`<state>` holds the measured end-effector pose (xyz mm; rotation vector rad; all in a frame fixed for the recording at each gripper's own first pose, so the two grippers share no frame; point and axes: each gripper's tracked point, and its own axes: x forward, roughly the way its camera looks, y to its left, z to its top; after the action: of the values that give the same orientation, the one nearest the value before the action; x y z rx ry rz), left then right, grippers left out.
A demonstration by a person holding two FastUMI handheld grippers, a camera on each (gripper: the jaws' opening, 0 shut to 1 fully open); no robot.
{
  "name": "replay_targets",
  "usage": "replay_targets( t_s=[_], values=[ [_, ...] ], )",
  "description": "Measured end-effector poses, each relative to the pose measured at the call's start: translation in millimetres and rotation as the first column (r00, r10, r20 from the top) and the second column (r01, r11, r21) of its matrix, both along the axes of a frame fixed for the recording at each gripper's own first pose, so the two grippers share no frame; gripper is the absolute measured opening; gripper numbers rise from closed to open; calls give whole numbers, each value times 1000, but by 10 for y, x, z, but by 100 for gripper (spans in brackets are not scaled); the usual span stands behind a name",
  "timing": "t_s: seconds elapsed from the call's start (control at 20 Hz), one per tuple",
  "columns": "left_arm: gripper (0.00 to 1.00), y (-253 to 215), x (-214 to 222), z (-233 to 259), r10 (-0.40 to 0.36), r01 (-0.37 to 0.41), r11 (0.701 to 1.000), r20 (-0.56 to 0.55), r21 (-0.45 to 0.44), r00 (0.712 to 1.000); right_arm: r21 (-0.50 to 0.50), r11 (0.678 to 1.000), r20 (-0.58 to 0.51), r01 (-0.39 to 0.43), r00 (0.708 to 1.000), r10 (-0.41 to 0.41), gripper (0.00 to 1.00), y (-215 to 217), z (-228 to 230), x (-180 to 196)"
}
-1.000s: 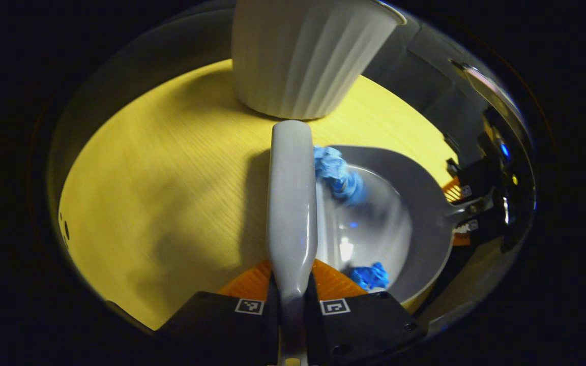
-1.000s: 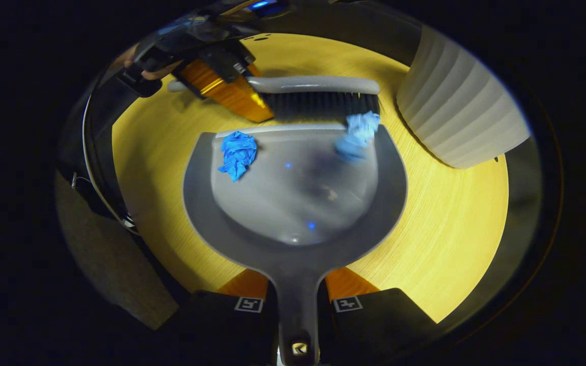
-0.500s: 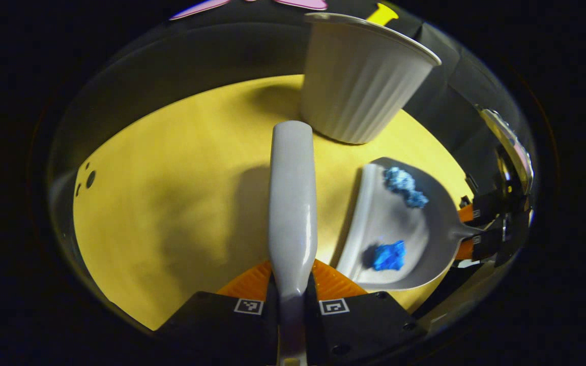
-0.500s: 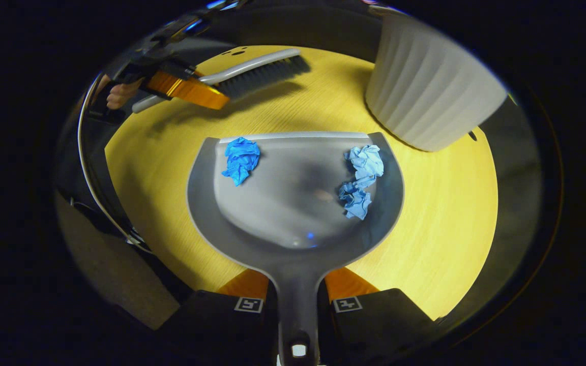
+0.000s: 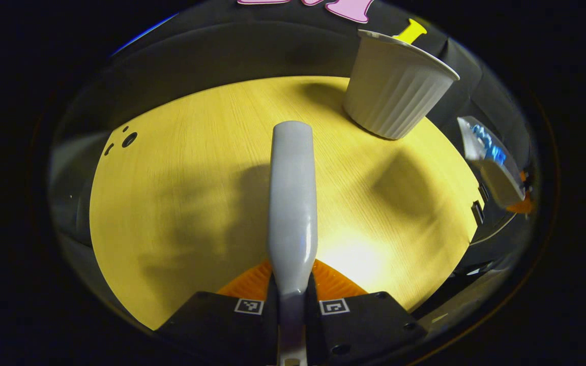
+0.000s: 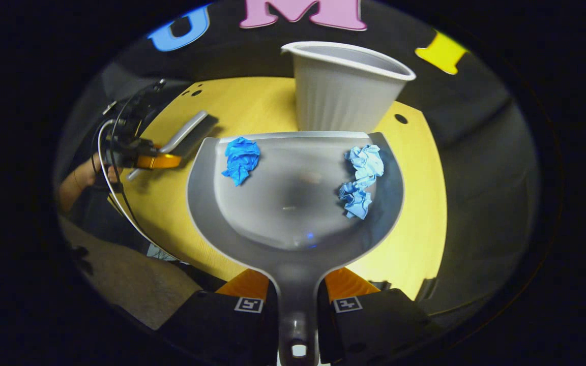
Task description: Pick up the small broom and dustpan from the desktop, sweep the trash into the dustpan with the broom, and then empty the trash into the garbage bin.
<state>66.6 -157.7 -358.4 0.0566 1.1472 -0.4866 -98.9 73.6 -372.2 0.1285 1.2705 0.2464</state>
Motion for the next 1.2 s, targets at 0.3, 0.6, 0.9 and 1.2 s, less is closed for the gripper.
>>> replay_targets(
  t_s=[0.3, 0.6, 0.9, 1.2],
  values=[
    [25, -26, 28, 20, -23, 23, 999, 2, -28, 1000, -62, 988, 14, 143, 990, -142, 35, 81, -4, 213],
    [25, -42, 34, 7, -26, 26, 998, 2, -60, 1000, -41, 975, 24, 220, 975, -219, 35, 120, 18, 277],
    [25, -29, 39, 23, -23, 23, 999, 8, -38, 1000, -102, 962, 37, 252, 968, -249, 35, 159, 8, 287],
    [25, -32, 36, 11, 27, -27, 999, -12, -40, 1000, -275, 952, 10, 130, 991, -132, 35, 84, 27, 216]
  ],
)
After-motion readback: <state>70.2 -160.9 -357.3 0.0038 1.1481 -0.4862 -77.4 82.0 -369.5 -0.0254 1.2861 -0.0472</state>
